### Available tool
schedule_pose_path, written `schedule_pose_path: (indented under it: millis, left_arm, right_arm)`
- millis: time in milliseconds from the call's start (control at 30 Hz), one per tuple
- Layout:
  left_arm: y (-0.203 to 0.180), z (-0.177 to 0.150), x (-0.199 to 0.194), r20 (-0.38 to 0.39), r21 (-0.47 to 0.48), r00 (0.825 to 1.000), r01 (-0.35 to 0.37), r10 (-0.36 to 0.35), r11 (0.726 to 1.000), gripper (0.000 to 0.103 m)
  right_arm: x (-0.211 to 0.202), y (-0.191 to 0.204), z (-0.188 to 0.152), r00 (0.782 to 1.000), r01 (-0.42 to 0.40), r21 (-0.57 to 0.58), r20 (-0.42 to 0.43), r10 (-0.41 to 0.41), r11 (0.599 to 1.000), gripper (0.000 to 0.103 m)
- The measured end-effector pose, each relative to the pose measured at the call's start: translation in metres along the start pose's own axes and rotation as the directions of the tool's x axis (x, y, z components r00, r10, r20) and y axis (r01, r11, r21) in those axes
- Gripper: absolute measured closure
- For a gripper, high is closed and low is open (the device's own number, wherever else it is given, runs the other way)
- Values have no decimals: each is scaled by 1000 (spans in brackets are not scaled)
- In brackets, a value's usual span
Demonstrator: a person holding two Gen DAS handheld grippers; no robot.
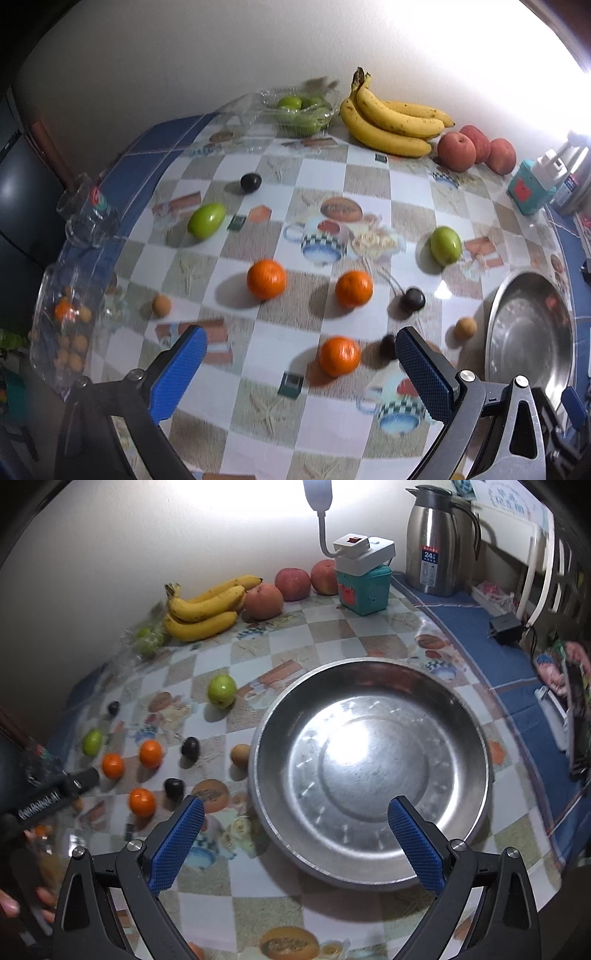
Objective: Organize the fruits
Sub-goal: 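Grasp the small brown kiwi with the left tool while the right tool grasps a dark cherry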
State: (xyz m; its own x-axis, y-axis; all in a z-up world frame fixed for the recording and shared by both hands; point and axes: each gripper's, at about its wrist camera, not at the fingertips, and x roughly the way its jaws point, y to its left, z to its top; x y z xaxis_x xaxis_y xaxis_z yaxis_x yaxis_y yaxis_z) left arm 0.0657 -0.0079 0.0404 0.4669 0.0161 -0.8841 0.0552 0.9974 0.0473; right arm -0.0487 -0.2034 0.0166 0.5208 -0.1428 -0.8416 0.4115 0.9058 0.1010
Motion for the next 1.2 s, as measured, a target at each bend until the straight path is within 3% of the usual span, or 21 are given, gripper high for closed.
schedule_pose_path:
  millis: [233,467,600,733,1133,1200]
  left_arm:
    - [8,22,15,-5,-43,999,31,-31,999,0]
    - [45,26,37,-46,-154,998,26,-34,988,0]
    - [66,26,44,-61,-193,998,-20,9,981,0]
    - [85,26,51,-71,-210,997,-8,-7,978,0]
    - [160,17,72,-111,-272,993,-78,49,959,1]
    - [171,14,76,-114,-290,993,-63,30,955,5]
  right_arm:
    - [11,19,22,1000,-24,10,17,24,1000,3]
    - [31,51,41,996,-89,-4,-6,89,996,3]
    - [38,74,49,999,-51,-35,9,51,998,3]
    - [46,90,50,997,-81,-46,-6,81,996,3]
    - [74,116,24,988,-111,-62,-112,104,992,8]
    - [75,118,22,986,-121,-56,-121,113,991,16]
